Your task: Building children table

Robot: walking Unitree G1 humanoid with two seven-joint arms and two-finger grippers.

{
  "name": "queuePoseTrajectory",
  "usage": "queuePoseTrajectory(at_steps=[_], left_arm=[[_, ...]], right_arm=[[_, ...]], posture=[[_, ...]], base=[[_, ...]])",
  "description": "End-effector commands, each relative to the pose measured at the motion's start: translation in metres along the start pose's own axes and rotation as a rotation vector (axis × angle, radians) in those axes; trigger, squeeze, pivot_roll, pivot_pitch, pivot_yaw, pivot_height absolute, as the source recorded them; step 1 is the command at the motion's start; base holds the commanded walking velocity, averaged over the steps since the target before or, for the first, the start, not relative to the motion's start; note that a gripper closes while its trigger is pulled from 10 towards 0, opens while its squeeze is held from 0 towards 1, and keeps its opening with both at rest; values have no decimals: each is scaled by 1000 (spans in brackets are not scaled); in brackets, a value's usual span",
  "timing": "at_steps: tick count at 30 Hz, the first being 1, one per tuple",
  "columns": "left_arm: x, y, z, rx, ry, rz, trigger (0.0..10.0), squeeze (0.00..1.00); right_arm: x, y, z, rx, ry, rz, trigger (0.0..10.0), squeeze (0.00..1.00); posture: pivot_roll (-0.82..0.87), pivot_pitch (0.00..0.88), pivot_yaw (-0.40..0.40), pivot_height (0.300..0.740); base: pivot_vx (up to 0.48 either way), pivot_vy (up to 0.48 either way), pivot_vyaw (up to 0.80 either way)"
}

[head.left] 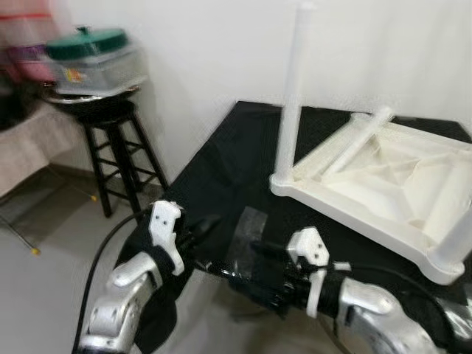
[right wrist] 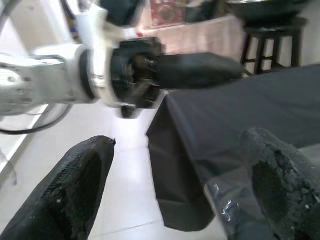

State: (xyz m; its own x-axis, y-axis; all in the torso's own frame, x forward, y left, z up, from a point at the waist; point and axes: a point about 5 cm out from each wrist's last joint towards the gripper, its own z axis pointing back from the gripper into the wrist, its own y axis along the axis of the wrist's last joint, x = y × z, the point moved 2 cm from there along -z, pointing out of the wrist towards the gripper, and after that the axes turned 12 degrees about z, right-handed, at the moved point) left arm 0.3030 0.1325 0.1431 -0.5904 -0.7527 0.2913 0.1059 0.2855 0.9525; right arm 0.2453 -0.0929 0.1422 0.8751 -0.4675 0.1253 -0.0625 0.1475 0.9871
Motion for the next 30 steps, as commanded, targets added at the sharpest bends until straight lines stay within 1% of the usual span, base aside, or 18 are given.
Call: queuePoseTrajectory(at_steps=[1, 8, 13, 21, 23, 29, 30], left_arm=[[4, -2, -2, -8, -29, 14, 10000, 0], [3, -2, -2, -14, -32, 11, 10000, 0], [5, -3, -3, -16, -45, 19, 10000, 0], [8, -5, -3, -27, -70, 24, 10000, 0], [10, -6, -2, -32, -82, 29, 10000, 0], [13, -7, -1, -36, -99, 30, 10000, 0], [14, -7, 0, -37, -103, 30, 10000, 0]], right_arm=[[2, 1, 1, 15, 8, -2, 10000, 0], [0, 2, -2, 34, 43, -22, 10000, 0], [-1, 3, -1, 58, 77, -39, 10000, 0], [-2, 3, 1, 71, 97, -45, 10000, 0], [-1, 3, 1, 67, 96, -37, 10000, 0], [6, 3, 0, 67, 39, -19, 10000, 0], [12, 3, 0, 65, 0, -17, 10000, 0]], posture=[[-109, 10, 17, 740], [-104, 3, 12, 740], [-106, 0, 15, 740], [-115, 0, 10, 740], [-116, 0, 9, 740], [-118, 0, 6, 740], [-118, 0, 6, 740]], base=[[0, -454, 0], [0, -455, 0], [0, -458, 0], [0, -458, 0], [0, -461, 0], [0, -460, 0], [0, -458, 0]])
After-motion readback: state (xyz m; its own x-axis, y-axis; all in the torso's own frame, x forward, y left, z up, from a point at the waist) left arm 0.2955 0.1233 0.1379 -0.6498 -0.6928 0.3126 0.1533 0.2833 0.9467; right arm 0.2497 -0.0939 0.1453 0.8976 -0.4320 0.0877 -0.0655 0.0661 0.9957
